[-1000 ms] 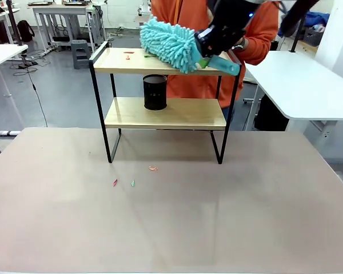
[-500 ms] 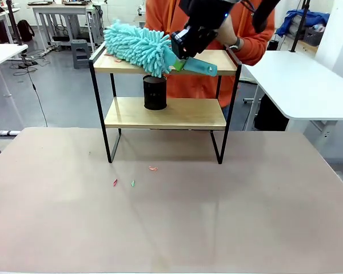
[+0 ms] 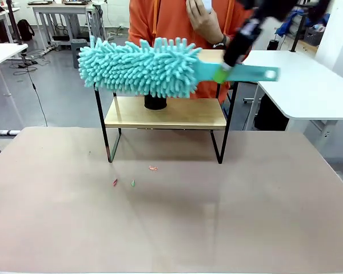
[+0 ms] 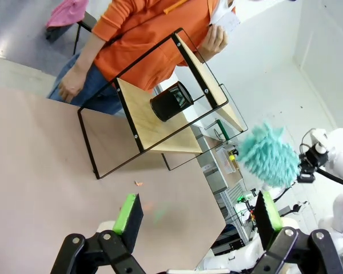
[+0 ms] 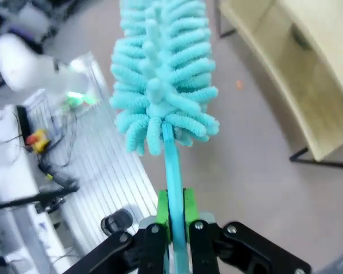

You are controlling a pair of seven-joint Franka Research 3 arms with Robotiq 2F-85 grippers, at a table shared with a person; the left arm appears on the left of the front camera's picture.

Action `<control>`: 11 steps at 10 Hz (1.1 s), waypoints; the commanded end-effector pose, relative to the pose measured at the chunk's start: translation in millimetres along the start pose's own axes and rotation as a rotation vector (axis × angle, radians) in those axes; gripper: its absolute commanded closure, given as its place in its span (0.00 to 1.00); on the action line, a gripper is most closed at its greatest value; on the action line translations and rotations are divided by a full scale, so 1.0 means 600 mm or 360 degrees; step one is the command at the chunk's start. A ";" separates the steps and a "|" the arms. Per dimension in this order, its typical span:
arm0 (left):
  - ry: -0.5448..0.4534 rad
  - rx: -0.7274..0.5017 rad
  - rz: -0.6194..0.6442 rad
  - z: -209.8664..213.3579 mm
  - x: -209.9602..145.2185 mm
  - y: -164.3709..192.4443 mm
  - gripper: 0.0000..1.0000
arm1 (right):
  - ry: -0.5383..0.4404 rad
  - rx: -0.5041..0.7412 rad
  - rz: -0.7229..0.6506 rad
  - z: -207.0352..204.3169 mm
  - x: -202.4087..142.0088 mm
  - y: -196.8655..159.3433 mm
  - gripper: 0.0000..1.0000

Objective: Clean the shelf.
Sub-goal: Clean the remaining tier of the Shelf with the Duster once objects are removed.

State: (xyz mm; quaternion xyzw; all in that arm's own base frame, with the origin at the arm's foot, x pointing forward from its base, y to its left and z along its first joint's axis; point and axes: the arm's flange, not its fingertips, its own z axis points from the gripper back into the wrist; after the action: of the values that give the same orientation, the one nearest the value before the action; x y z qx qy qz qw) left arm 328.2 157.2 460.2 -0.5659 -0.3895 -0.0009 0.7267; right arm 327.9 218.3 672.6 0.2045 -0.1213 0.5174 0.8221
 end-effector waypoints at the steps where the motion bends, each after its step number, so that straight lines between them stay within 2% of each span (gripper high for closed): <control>1: -0.0009 -0.0019 0.0015 -0.001 0.001 -0.005 0.00 | -0.0109 0.0106 0.0036 0.023 -0.064 0.018 0.88; 6: -0.0009 -0.0019 0.0015 -0.001 0.001 -0.005 0.00 | -0.0263 0.0135 -0.0060 0.044 -0.109 -0.003 0.88; 8: -0.0009 -0.0019 0.0015 -0.001 0.001 -0.005 0.00 | -0.0314 0.0138 -0.0172 0.053 -0.143 -0.027 0.88; 9: -0.0009 -0.0019 0.0015 -0.001 0.001 -0.005 0.00 | -0.0375 0.0125 -0.0249 0.073 -0.171 -0.039 0.88; 11: -0.0009 -0.0019 0.0015 -0.001 0.001 -0.005 0.00 | -0.0647 0.0011 -0.0540 0.158 -0.290 -0.070 0.88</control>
State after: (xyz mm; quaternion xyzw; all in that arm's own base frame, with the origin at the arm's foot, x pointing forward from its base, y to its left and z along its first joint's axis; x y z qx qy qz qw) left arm 328.1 157.5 460.1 -0.5658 -0.3895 -0.0006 0.7267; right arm 306.0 54.0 674.3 0.2967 -0.1962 0.3792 0.8542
